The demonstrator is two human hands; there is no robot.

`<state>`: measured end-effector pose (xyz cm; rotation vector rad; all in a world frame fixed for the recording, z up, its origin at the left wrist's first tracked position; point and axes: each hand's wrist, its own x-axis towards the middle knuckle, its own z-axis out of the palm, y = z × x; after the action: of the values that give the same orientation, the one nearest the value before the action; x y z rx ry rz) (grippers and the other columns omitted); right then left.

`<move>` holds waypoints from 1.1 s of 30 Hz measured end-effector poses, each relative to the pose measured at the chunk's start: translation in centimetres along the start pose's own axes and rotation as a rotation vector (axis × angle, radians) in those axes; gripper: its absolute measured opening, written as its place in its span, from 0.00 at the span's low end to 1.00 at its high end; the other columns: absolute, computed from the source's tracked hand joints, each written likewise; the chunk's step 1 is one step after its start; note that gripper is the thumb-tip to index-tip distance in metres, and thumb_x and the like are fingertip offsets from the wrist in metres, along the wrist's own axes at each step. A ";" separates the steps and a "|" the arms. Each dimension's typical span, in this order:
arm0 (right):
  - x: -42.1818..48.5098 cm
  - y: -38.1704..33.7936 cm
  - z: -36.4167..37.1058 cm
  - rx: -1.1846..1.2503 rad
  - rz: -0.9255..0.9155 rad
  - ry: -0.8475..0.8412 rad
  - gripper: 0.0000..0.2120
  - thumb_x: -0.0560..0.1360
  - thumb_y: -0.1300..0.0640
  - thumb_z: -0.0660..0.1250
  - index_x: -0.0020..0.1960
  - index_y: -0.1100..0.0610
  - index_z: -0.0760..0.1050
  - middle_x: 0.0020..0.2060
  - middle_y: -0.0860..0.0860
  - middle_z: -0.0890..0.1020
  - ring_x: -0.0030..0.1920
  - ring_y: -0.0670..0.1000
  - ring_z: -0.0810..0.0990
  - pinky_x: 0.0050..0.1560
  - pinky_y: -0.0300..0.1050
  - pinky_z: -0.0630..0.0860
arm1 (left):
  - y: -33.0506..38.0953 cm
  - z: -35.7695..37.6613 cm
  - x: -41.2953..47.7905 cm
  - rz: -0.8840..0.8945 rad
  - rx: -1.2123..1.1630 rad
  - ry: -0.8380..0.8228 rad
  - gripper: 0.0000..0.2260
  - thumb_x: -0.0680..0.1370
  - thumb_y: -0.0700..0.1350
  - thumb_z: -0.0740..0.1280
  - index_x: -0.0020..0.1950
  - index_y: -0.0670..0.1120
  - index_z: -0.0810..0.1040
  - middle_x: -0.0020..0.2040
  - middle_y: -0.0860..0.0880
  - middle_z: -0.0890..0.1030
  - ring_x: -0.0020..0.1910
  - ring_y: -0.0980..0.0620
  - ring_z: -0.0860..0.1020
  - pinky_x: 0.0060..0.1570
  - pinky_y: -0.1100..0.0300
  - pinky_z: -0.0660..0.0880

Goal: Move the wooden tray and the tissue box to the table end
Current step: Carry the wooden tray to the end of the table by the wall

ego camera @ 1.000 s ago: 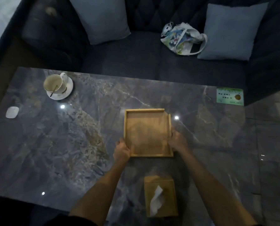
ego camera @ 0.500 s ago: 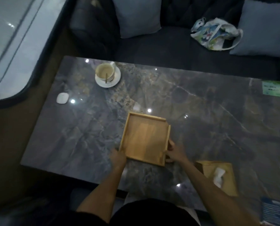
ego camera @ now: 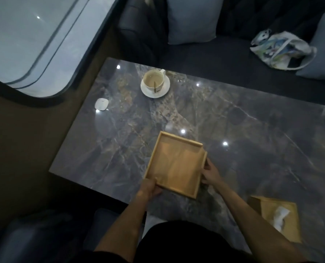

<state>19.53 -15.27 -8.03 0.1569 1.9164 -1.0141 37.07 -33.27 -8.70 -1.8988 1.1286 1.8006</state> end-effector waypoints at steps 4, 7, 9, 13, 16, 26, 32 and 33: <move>0.2 -1.7 2.6 -0.012 0.025 -0.017 0.34 0.74 0.62 0.67 0.74 0.42 0.58 0.56 0.54 0.77 0.52 0.56 0.78 0.44 0.50 0.81 | 0.9 -2.0 0.3 -0.009 -0.042 -0.005 0.06 0.78 0.40 0.59 0.43 0.42 0.73 0.36 0.43 0.75 0.31 0.48 0.75 0.18 0.59 0.76; 0.2 -4.2 6.1 0.018 0.054 0.012 0.32 0.75 0.63 0.65 0.74 0.44 0.59 0.52 0.54 0.77 0.44 0.51 0.78 0.31 0.41 0.78 | 2.1 -5.2 1.6 -0.009 -0.055 0.058 0.04 0.78 0.40 0.59 0.49 0.43 0.73 0.40 0.42 0.77 0.32 0.47 0.77 0.23 0.57 0.78; 0.3 -5.9 9.5 0.015 0.024 0.054 0.30 0.76 0.65 0.64 0.72 0.45 0.60 0.49 0.55 0.76 0.38 0.48 0.76 0.26 0.40 0.79 | 2.9 -8.4 3.8 0.001 -0.062 0.120 0.09 0.76 0.40 0.60 0.55 0.40 0.74 0.46 0.38 0.80 0.32 0.44 0.79 0.23 0.54 0.80; 1.0 -8.8 17.5 -0.014 0.026 0.064 0.31 0.74 0.62 0.67 0.73 0.45 0.61 0.53 0.57 0.81 0.44 0.55 0.81 0.36 0.52 0.83 | 6.5 -16.1 6.4 0.003 -0.079 0.070 0.14 0.75 0.39 0.65 0.61 0.39 0.74 0.54 0.39 0.80 0.41 0.44 0.79 0.24 0.56 0.79; 1.7 -11.1 23.6 -0.027 0.009 0.054 0.31 0.74 0.64 0.66 0.72 0.46 0.62 0.51 0.55 0.80 0.46 0.55 0.81 0.33 0.44 0.82 | 9.5 -21.8 7.8 0.031 0.019 0.032 0.17 0.77 0.37 0.62 0.66 0.33 0.70 0.59 0.39 0.78 0.42 0.47 0.79 0.37 0.56 0.82; 5.3 -16.8 35.9 -0.137 -0.102 -0.008 0.39 0.65 0.44 0.67 0.73 0.38 0.56 0.58 0.51 0.81 0.54 0.57 0.82 0.52 0.61 0.80 | 14.3 -33.8 11.8 0.009 -0.236 0.118 0.17 0.78 0.32 0.58 0.67 0.36 0.68 0.63 0.36 0.74 0.51 0.40 0.75 0.27 0.51 0.81; 4.1 -21.5 38.1 -0.102 -0.028 0.037 0.35 0.73 0.52 0.66 0.75 0.43 0.55 0.55 0.52 0.80 0.53 0.60 0.81 0.53 0.62 0.79 | 16.9 -35.8 13.2 0.028 -0.180 0.139 0.18 0.78 0.31 0.54 0.68 0.35 0.66 0.62 0.35 0.75 0.49 0.39 0.77 0.27 0.56 0.81; 5.2 -21.1 38.2 -0.144 -0.018 0.050 0.34 0.71 0.49 0.65 0.74 0.39 0.56 0.51 0.53 0.81 0.49 0.59 0.82 0.50 0.62 0.80 | 17.4 -35.9 13.1 0.032 -0.176 0.136 0.18 0.78 0.31 0.53 0.68 0.35 0.66 0.64 0.34 0.74 0.49 0.39 0.77 0.32 0.54 0.82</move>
<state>32.12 -57.38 -8.38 0.0834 2.0322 -0.8869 49.25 -73.48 -9.49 -2.1443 1.0803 1.8676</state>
